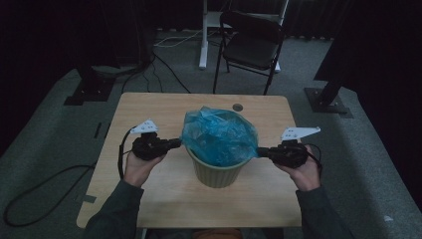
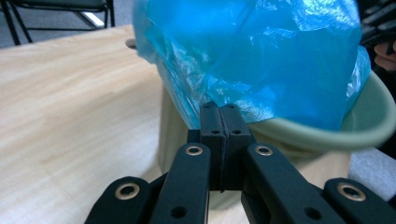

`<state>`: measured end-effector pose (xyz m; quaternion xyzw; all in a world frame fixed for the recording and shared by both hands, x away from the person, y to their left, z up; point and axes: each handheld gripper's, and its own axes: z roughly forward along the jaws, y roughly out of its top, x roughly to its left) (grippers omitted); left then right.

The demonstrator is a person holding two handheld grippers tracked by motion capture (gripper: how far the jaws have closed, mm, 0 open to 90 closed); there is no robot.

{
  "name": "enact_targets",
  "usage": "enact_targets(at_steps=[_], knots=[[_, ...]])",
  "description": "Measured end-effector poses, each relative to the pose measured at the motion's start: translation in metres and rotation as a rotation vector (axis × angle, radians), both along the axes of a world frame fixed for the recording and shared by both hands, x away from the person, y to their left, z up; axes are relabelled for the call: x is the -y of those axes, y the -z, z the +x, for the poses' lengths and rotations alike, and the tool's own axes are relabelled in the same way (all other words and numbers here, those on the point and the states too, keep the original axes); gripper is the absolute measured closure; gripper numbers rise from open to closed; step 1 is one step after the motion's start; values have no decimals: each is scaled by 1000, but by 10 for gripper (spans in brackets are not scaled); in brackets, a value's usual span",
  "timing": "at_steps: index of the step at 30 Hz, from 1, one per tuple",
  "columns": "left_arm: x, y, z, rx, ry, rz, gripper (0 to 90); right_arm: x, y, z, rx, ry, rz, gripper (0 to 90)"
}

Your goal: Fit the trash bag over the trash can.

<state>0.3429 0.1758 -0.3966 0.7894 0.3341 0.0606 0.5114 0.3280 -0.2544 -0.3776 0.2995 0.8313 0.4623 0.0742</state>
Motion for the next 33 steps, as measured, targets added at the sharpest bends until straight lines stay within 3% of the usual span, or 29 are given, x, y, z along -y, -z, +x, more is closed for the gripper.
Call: enact_targets(at_steps=[9,13,22,26,29,33], knots=[[7,11,-11,-14,25,11,900,-2,4,-16,-9,-91,-13,897],[10,13,-14,-13,24,16,900,-5,6,-18,-12,-107,-25,896],[13,13,1,-16,-10,12,896,-8,6,-6,23,-25,-39,886],[8,11,5,-12,-42,9,809,-7,5,1,35,9,-41,786],[-5,5,2,4,-72,-17,754,1,-3,0,58,39,-7,693],[-15,-7,-1,33,-90,-37,701,4,-14,0,83,56,29,634]])
